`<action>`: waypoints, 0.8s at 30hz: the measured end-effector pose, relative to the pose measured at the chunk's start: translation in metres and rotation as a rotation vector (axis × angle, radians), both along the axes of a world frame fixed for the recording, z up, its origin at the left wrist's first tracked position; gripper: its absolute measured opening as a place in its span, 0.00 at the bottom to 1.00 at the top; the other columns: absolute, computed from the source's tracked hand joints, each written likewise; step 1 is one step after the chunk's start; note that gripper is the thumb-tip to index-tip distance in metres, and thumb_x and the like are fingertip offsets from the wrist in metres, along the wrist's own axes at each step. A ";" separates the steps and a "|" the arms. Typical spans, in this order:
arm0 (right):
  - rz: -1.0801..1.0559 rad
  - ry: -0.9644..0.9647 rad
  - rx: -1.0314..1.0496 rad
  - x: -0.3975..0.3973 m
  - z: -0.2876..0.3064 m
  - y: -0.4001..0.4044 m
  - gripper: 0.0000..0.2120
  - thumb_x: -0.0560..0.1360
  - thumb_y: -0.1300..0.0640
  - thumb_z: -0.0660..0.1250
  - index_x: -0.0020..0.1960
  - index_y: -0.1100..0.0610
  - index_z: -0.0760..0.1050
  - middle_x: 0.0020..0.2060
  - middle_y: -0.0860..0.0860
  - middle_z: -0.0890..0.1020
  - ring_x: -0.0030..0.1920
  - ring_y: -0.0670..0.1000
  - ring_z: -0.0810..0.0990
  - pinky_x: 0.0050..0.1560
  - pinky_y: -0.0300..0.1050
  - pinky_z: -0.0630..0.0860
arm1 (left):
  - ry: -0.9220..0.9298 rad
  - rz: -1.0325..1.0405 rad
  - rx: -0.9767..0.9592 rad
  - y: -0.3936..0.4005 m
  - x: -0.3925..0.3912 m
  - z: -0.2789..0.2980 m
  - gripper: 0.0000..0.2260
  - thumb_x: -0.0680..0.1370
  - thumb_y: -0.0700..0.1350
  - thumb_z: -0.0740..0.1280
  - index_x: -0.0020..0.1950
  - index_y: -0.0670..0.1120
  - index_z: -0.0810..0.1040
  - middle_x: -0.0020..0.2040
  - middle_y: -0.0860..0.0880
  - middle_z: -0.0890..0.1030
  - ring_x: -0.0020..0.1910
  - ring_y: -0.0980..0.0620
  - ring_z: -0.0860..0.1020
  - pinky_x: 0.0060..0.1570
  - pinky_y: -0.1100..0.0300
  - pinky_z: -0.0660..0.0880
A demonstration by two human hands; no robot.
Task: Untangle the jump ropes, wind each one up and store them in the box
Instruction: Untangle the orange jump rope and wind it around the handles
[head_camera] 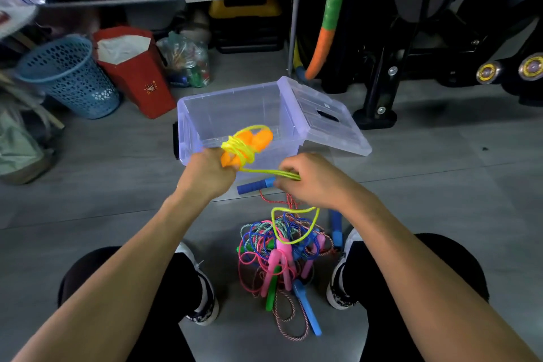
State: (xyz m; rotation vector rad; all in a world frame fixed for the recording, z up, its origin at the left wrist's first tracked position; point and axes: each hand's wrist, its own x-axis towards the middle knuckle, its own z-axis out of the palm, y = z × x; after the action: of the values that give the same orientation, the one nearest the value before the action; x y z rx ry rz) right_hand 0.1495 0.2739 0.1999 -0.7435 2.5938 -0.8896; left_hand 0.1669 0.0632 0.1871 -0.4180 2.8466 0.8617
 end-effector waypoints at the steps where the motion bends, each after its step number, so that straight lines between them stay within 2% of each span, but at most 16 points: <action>1: -0.016 0.014 -0.010 -0.001 0.004 0.004 0.09 0.76 0.52 0.69 0.40 0.57 0.79 0.31 0.48 0.80 0.33 0.49 0.77 0.35 0.46 0.69 | -0.040 -0.092 -0.185 -0.003 0.000 -0.004 0.05 0.78 0.43 0.62 0.43 0.46 0.73 0.47 0.42 0.81 0.45 0.41 0.78 0.45 0.54 0.73; 3: -0.070 0.005 -0.054 -0.006 0.009 0.016 0.07 0.75 0.50 0.70 0.42 0.54 0.81 0.35 0.47 0.82 0.38 0.48 0.80 0.40 0.46 0.74 | -0.161 -0.273 -0.334 -0.006 0.000 -0.007 0.02 0.77 0.45 0.64 0.48 0.50 0.76 0.52 0.46 0.80 0.53 0.42 0.77 0.50 0.53 0.73; 4: -0.098 -0.011 -0.076 -0.010 0.010 0.022 0.07 0.74 0.49 0.72 0.43 0.53 0.82 0.37 0.47 0.83 0.40 0.47 0.80 0.42 0.46 0.75 | -0.212 -0.394 -0.302 -0.009 0.000 -0.008 0.01 0.76 0.45 0.67 0.46 0.51 0.76 0.49 0.49 0.80 0.53 0.44 0.77 0.50 0.55 0.73; 6: -0.143 -0.038 -0.096 -0.016 0.010 0.033 0.09 0.72 0.47 0.74 0.42 0.53 0.83 0.37 0.47 0.83 0.39 0.46 0.80 0.43 0.46 0.75 | -0.316 -0.614 -0.095 -0.015 0.000 -0.005 0.05 0.73 0.44 0.71 0.40 0.51 0.77 0.39 0.55 0.78 0.43 0.52 0.76 0.46 0.59 0.71; 8: -0.191 -0.046 -0.137 -0.021 0.008 0.044 0.10 0.70 0.46 0.75 0.40 0.53 0.83 0.35 0.48 0.83 0.35 0.44 0.77 0.39 0.44 0.72 | -0.423 -0.697 0.225 -0.019 0.004 0.007 0.03 0.70 0.45 0.72 0.41 0.52 0.80 0.36 0.55 0.79 0.38 0.56 0.75 0.46 0.59 0.72; 11: -0.231 -0.103 -0.245 -0.024 0.007 0.052 0.18 0.69 0.38 0.71 0.39 0.53 0.83 0.33 0.52 0.82 0.33 0.44 0.75 0.38 0.44 0.70 | -0.411 -0.597 0.775 -0.027 0.007 0.021 0.12 0.68 0.46 0.76 0.49 0.45 0.83 0.43 0.45 0.83 0.44 0.50 0.80 0.48 0.59 0.77; 13: -0.241 -0.151 -0.263 -0.021 0.007 0.048 0.19 0.71 0.36 0.67 0.38 0.52 0.83 0.29 0.48 0.79 0.31 0.42 0.75 0.37 0.41 0.70 | -0.377 -0.468 1.075 -0.029 0.007 0.023 0.19 0.63 0.50 0.81 0.50 0.45 0.84 0.44 0.42 0.83 0.44 0.48 0.81 0.46 0.59 0.78; 16: -0.237 -0.197 -0.261 -0.014 0.001 0.035 0.18 0.77 0.41 0.63 0.39 0.52 0.82 0.27 0.46 0.75 0.26 0.40 0.72 0.36 0.40 0.69 | -0.368 -0.385 1.327 -0.020 0.008 0.019 0.19 0.62 0.50 0.82 0.48 0.45 0.85 0.41 0.42 0.82 0.40 0.47 0.80 0.44 0.56 0.79; 18: -0.201 -0.209 -0.234 -0.009 -0.004 0.026 0.19 0.79 0.42 0.61 0.39 0.52 0.82 0.28 0.51 0.75 0.28 0.45 0.73 0.37 0.42 0.70 | -0.337 -0.348 1.450 -0.010 0.011 0.020 0.17 0.63 0.50 0.81 0.47 0.43 0.84 0.40 0.43 0.81 0.37 0.48 0.80 0.43 0.55 0.79; 20: -0.179 -0.220 -0.224 -0.004 -0.007 0.017 0.19 0.80 0.43 0.61 0.40 0.53 0.82 0.28 0.53 0.75 0.30 0.49 0.73 0.37 0.44 0.70 | -0.274 -0.200 1.529 0.001 0.010 0.023 0.16 0.67 0.49 0.78 0.47 0.41 0.83 0.40 0.43 0.81 0.35 0.49 0.79 0.41 0.55 0.80; 21: -0.168 -0.208 -0.213 -0.003 -0.008 0.014 0.19 0.80 0.45 0.61 0.41 0.54 0.82 0.28 0.54 0.75 0.30 0.50 0.72 0.35 0.44 0.69 | -0.237 -0.076 1.506 0.005 0.009 0.024 0.14 0.70 0.49 0.74 0.48 0.40 0.81 0.40 0.44 0.81 0.34 0.50 0.79 0.39 0.56 0.80; 22: -0.149 -0.182 -0.177 -0.002 -0.007 0.012 0.18 0.80 0.46 0.61 0.42 0.56 0.82 0.28 0.54 0.75 0.29 0.51 0.71 0.33 0.44 0.67 | -0.212 0.046 1.427 0.007 0.006 0.024 0.12 0.74 0.48 0.70 0.50 0.39 0.79 0.39 0.44 0.81 0.33 0.51 0.79 0.38 0.56 0.81; 24: -0.096 -0.111 -0.056 -0.001 -0.008 0.010 0.16 0.80 0.48 0.62 0.43 0.59 0.80 0.30 0.57 0.77 0.29 0.52 0.71 0.31 0.46 0.67 | -0.192 0.184 1.136 0.006 0.000 0.019 0.09 0.80 0.45 0.64 0.51 0.39 0.78 0.40 0.44 0.82 0.33 0.52 0.80 0.39 0.57 0.82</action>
State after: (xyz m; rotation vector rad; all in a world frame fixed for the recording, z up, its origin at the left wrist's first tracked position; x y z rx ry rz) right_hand 0.1484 0.2843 0.1918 -0.5707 2.5343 -1.0063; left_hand 0.1671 0.0696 0.2061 -0.5245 1.7321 2.0756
